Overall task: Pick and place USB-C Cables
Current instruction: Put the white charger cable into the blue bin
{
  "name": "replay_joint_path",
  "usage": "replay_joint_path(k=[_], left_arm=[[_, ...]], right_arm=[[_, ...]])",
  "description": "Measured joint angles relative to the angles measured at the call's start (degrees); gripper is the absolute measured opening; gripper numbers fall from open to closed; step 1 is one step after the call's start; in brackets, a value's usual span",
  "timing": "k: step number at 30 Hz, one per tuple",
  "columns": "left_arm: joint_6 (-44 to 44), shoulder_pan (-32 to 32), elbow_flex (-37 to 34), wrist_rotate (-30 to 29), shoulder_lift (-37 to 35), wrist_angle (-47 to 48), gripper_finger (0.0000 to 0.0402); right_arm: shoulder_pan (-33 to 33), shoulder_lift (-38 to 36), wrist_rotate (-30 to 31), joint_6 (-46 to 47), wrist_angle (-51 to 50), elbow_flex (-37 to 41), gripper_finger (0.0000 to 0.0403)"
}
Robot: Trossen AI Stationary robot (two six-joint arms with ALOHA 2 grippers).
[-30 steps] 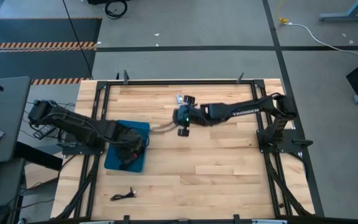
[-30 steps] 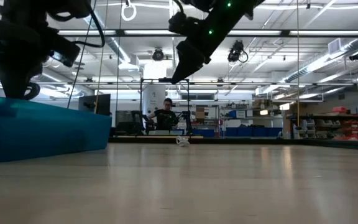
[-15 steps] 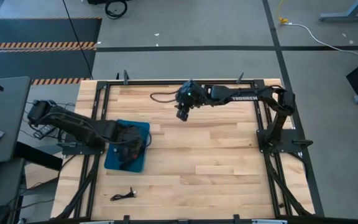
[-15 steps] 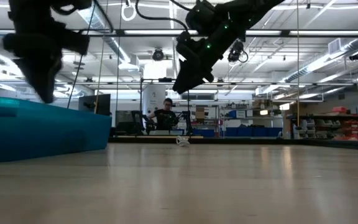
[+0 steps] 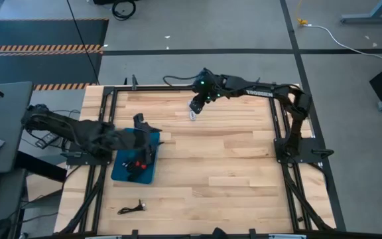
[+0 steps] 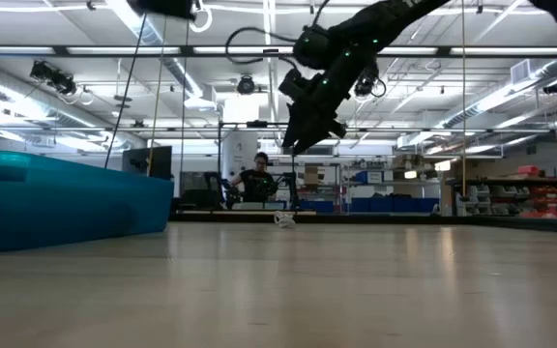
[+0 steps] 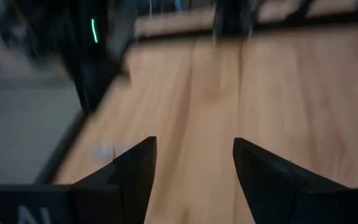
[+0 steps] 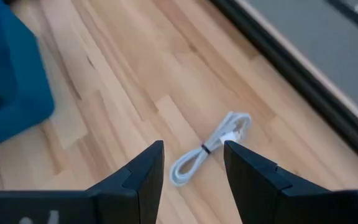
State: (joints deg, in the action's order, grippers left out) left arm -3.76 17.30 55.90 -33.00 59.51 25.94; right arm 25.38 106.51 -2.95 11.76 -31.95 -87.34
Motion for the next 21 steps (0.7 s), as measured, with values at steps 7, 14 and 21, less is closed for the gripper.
replay_joint_path(k=[7,14,21], left_arm=[[6.3,0.0,0.0,1.3,-4.6,-5.3,0.0219],[7.4,0.0,0.0,1.3,-5.2,-4.5,0.0219],[6.9,0.4,0.0,1.3,-5.5,0.1,0.021]], right_arm=[[-0.8,12.4,0.2,0.3,-14.3,-12.0,0.0174],[-0.9,21.0,0.3,2.4,-16.6,-19.9,0.0174],[-0.9,26.6,0.5,3.5,-17.7,-23.5,0.0174]])
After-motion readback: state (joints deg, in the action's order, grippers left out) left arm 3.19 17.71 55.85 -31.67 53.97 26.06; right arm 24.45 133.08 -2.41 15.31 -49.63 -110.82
